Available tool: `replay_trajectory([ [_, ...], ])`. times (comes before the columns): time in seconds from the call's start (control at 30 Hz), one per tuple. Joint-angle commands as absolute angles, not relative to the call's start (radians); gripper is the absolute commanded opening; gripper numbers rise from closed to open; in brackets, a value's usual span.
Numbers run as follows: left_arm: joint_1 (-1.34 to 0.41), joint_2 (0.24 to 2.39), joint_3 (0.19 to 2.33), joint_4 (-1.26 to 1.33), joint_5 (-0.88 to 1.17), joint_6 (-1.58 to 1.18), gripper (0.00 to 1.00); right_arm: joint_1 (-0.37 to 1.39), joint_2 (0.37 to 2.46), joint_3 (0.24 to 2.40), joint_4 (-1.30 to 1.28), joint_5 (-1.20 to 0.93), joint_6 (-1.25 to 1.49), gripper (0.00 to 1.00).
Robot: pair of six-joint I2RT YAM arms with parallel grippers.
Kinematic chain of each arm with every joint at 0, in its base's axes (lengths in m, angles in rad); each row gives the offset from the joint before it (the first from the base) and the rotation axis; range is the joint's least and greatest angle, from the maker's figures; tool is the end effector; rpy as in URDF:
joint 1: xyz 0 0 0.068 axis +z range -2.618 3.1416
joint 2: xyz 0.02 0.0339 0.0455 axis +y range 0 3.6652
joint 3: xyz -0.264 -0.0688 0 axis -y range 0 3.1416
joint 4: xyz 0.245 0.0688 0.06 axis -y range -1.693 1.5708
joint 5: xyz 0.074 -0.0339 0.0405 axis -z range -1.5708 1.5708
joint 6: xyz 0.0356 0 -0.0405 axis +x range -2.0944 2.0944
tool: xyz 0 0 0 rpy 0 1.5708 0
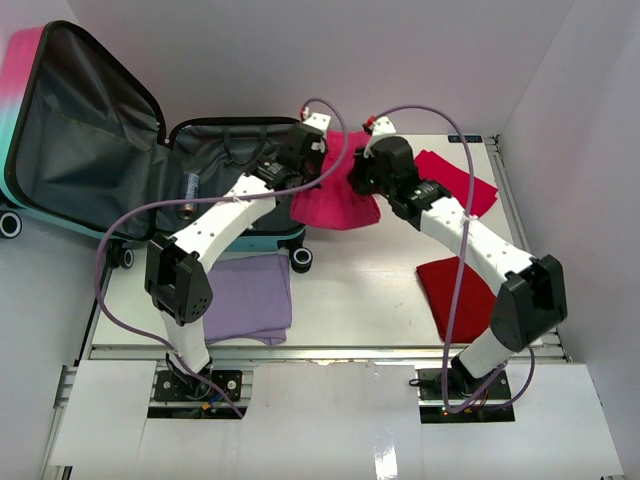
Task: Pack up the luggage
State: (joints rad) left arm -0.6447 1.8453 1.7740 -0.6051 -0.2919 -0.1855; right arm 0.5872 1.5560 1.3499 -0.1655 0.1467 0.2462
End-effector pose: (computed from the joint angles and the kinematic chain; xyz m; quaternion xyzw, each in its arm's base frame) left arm 0.3455 -0.2469 0.3423 0.1418 0.8830 -0.0525 0.4444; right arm 0.3109 0.2006 0.3464 -0.0989 0.8184 0.1725 0.5391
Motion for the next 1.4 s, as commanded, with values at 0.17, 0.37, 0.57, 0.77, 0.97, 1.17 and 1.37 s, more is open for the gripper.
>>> replay_trajectory([
  [0.17, -0.377, 1.771, 1.822, -0.574, -0.305, -0.105, 0.00, 0.692, 1.922, 1.850, -0.094, 0.040, 0.276, 0.08],
  [0.37, -0.240, 1.801, 1.764, -0.523, -0.261, -0.057, 0.00, 0.709, 2.174, 2.058, -0.057, -0.055, 0.357, 0.08],
  [0.57, -0.178, 1.850, 1.675, -0.469, -0.257, -0.061, 0.00, 0.713, 2.305, 2.091, 0.027, -0.095, 0.421, 0.08],
  [0.77, -0.141, 1.916, 1.619, -0.421, -0.251, -0.055, 0.00, 0.717, 2.352, 2.031, 0.064, -0.063, 0.447, 0.08],
  [0.97, -0.119, 1.990, 1.606, -0.375, -0.231, -0.037, 0.00, 0.719, 2.377, 1.995, 0.081, -0.027, 0.446, 0.08],
  [1.17, -0.118, 2.049, 1.642, -0.397, -0.261, -0.029, 0.51, 0.719, 2.364, 1.965, 0.078, 0.009, 0.423, 0.24],
  [1.37, -0.118, 2.018, 1.684, -0.436, -0.333, -0.040, 0.62, 0.718, 2.320, 1.954, 0.044, 0.047, 0.390, 0.52],
])
